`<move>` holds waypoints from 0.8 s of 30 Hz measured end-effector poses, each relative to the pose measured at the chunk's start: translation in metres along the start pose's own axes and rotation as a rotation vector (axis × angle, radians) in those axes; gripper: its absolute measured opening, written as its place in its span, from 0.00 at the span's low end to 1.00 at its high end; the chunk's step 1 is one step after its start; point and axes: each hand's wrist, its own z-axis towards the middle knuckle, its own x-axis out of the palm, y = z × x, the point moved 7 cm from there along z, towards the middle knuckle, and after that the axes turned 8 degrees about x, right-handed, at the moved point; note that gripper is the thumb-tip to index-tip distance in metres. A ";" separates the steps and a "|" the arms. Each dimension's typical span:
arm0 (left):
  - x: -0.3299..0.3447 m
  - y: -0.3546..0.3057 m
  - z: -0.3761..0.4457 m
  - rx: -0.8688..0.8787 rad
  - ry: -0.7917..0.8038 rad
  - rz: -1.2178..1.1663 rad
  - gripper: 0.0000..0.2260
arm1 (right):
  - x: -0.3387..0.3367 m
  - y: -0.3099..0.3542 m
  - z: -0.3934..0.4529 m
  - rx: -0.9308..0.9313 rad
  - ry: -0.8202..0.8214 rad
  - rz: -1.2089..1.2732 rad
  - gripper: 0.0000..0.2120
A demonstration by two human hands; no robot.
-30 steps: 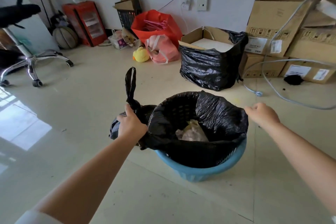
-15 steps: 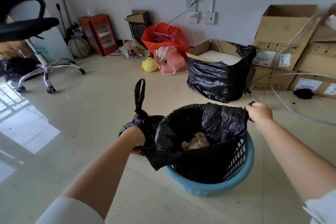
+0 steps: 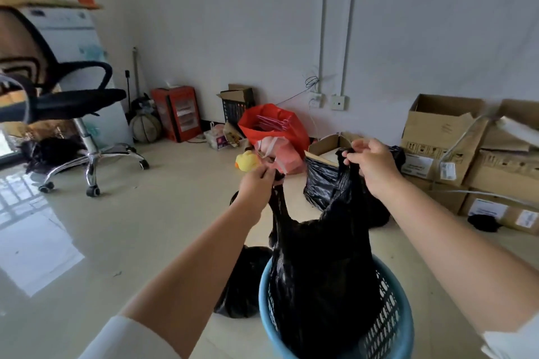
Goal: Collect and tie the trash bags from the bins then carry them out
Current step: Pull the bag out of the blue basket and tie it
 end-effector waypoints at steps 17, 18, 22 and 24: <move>-0.195 -0.119 -0.055 0.330 -0.581 0.177 0.19 | 0.186 0.181 -0.112 -0.516 0.332 0.077 0.17; -0.198 -0.115 -0.061 0.321 -0.570 0.201 0.20 | 0.196 0.173 -0.116 -0.499 0.354 0.083 0.17; -0.215 -0.095 -0.076 0.295 -0.530 0.284 0.20 | 0.223 0.140 -0.131 -0.444 0.415 0.073 0.17; -0.223 -0.079 -0.079 0.280 -0.517 0.284 0.20 | 0.231 0.122 -0.132 -0.400 0.399 0.058 0.18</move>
